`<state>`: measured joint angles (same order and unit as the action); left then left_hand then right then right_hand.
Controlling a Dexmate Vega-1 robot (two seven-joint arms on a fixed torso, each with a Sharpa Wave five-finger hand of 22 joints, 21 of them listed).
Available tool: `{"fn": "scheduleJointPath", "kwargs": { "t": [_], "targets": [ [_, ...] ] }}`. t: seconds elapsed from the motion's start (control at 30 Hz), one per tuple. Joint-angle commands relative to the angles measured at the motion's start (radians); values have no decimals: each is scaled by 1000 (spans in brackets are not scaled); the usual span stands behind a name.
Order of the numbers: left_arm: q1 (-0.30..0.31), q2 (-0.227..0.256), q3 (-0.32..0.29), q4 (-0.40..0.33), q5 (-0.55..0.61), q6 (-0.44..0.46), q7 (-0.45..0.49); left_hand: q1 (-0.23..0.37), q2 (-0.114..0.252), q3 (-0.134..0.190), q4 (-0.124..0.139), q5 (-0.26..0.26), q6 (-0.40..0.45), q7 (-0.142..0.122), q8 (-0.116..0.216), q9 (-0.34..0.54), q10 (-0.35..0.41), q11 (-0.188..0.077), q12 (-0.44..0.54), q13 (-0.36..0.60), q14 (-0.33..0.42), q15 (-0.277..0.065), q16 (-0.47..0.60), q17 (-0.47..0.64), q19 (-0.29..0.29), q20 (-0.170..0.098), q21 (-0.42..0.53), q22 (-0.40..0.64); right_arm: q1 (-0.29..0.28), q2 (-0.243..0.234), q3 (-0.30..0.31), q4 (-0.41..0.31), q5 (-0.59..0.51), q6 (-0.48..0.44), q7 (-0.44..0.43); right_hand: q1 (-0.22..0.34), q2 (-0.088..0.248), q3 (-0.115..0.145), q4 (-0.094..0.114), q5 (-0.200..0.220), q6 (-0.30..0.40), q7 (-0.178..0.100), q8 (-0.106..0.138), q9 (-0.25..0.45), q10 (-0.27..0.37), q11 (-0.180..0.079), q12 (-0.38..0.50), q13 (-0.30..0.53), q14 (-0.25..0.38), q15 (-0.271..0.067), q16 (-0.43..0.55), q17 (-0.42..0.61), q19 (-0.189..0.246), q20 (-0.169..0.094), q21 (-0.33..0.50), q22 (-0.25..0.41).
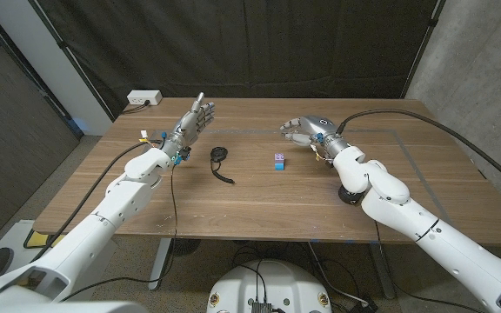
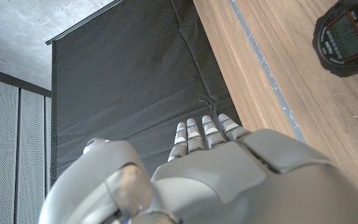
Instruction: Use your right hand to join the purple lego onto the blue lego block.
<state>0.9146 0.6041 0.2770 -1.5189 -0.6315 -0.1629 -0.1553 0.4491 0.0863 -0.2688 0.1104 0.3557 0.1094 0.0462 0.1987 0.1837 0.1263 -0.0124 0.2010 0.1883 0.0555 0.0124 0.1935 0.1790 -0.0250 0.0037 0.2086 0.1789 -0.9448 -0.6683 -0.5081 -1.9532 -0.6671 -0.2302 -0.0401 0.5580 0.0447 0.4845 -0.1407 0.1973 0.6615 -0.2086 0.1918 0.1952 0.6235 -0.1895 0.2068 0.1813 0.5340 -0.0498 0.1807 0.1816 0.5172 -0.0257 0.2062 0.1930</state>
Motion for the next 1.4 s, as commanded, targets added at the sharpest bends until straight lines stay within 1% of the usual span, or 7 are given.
{"fn": "scheduleJointPath", "kwargs": {
  "t": [0.03, 0.67, 0.77, 0.83, 0.9, 1.1, 1.4],
  "targets": [
    [25, 9, -1, -40, 1, 2, 21, 4, 3, -7, 1, 2, 12, 5, 6, 4, 8, 4, 7, 2, 10, 1, 2, 4, 1, -3, 6, 3, -12, 19, 92, 61, 267, 123, -93, -8, -1, 7, 1, -2, -10, 4, -8, 3, -1, 17, -3, 3, -4, -9, 0, 2, 5, -8, 5, 4],
    [22, 47, -6, -46, 28, -9, 5, 8, 6, -9, 0, 2, 14, 1, 5, 4, 11, -2, 7, 2, 13, -1, 1, 4, 1, -3, 4, 3, 79, 85, 114, 298, 720, 327, -36, -30, -5, -1, 8, -6, -32, 19, -8, 3, -4, 44, -1, 3, -17, 1, 0, 4, 1, -7, 6, 5],
    [13, 41, -2, -32, 25, -13, -7, 9, 6, -10, 0, 2, 14, 1, 5, 4, 10, -3, 6, 2, 13, -2, 0, 4, 0, -3, 3, 3, 94, 95, 118, 344, 801, 355, -6, -38, -8, -4, 11, -7, -42, 29, -9, 3, -8, 53, -1, 3, -24, 6, -1, 5, -6, -6, 4, 5],
    [5, 37, 3, -24, 25, -12, -14, 9, 7, -10, 0, 3, 14, 1, 5, 4, 10, -4, 6, 2, 13, -2, 0, 4, -2, -2, 2, 3, 110, 100, 119, 380, 862, 372, 33, -51, -10, -10, 16, -9, -67, 53, -14, 3, -12, 64, -2, 3, -33, 11, -1, 6, -14, -6, 2, 5],
    [-4, 33, 8, -15, 25, -14, -22, 10, 7, -10, 0, 3, 13, 1, 4, 4, 11, -6, 6, 2, 13, -2, 0, 4, -3, -2, 1, 3, 125, 107, 122, 413, 932, 376, 74, -57, -9, -12, 19, -9, -74, 61, -14, 3, -14, 59, -2, 3, -38, 12, -1, 7, -20, -5, 0, 5],
    [-12, 12, 15, 2, 32, -35, -17, 10, 7, -11, -1, 3, 13, -2, 4, 4, 10, -10, 6, 2, 12, -3, -1, 4, -7, -4, -1, 3, 182, 138, 133, 547, 1129, 414, 214, -75, -9, -19, 26, -10, -87, 73, -13, 3, -15, 75, -1, 3, -52, 13, -2, 8, -33, -8, -2, 5],
    [10, 8, 0, -6, 30, -52, 5, 11, 7, -13, -1, 3, 14, -5, 4, 4, 12, -12, 6, 2, 12, -5, -1, 4, -10, -6, -3, 3, 214, 130, 115, 577, 1188, 406, 229, -94, -9, -26, 33, -10, -111, 84, -13, 3, -21, 91, -2, 3, -63, 17, -1, 9, -46, -5, -4, 5]
  ]
}}
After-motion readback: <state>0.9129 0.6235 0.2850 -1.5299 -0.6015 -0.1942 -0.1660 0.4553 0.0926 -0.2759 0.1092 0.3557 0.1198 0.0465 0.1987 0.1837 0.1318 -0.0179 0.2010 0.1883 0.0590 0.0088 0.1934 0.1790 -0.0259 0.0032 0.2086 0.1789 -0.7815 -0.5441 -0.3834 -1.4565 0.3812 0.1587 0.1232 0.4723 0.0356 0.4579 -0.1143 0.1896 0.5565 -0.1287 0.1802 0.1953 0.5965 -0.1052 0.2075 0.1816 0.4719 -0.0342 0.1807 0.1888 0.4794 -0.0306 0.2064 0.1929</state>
